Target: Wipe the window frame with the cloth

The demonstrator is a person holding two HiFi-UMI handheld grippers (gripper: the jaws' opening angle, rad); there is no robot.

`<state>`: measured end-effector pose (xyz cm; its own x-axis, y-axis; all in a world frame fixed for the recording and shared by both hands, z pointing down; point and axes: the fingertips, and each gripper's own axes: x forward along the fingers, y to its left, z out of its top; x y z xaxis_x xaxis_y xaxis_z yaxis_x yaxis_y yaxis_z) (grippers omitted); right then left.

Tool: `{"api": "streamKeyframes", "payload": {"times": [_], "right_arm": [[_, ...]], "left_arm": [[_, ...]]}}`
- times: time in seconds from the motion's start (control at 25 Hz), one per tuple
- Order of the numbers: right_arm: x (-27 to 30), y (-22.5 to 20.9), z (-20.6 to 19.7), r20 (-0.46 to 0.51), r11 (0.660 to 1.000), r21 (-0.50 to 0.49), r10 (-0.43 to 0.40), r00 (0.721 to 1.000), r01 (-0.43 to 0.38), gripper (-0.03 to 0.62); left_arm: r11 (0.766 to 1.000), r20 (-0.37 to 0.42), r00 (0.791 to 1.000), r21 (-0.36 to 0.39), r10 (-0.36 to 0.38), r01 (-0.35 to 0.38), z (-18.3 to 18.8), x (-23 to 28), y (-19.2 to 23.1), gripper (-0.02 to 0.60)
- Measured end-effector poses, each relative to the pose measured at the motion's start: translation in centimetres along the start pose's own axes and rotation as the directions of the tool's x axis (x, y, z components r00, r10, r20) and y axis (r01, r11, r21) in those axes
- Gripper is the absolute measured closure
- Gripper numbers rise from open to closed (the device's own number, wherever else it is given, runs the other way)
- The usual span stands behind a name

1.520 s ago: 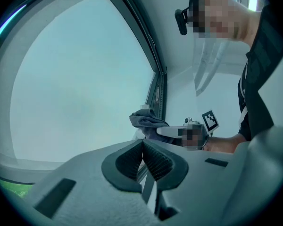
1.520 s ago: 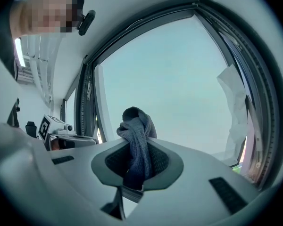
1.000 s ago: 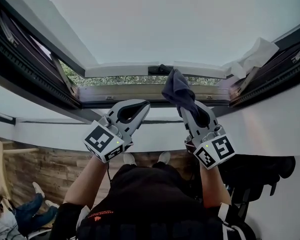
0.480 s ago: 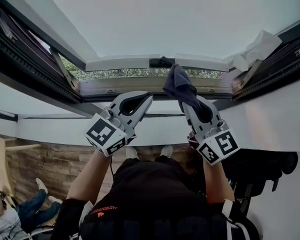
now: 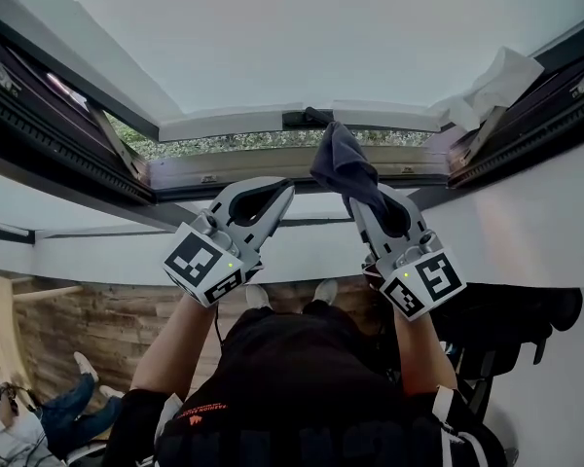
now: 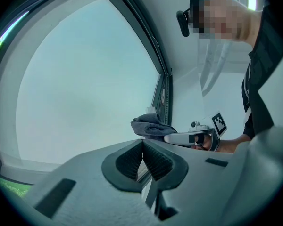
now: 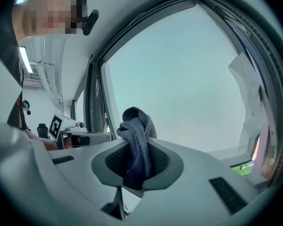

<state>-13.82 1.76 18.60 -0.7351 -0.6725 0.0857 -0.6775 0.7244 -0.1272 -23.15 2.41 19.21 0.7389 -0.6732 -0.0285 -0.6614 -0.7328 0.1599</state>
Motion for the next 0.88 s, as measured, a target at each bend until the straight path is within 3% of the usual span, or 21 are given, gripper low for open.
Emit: {"api": "streamKeyframes", "payload": {"times": [0.88], "right_arm": [[0.7, -0.8, -0.4, -0.009, 1.000, 0.007, 0.009, 1.000, -0.009, 0.551]], "left_arm": [[1.000, -0.018, 1.000, -0.004, -0.012, 0.012, -0.5, 1.1, 0.3, 0.561]]}}
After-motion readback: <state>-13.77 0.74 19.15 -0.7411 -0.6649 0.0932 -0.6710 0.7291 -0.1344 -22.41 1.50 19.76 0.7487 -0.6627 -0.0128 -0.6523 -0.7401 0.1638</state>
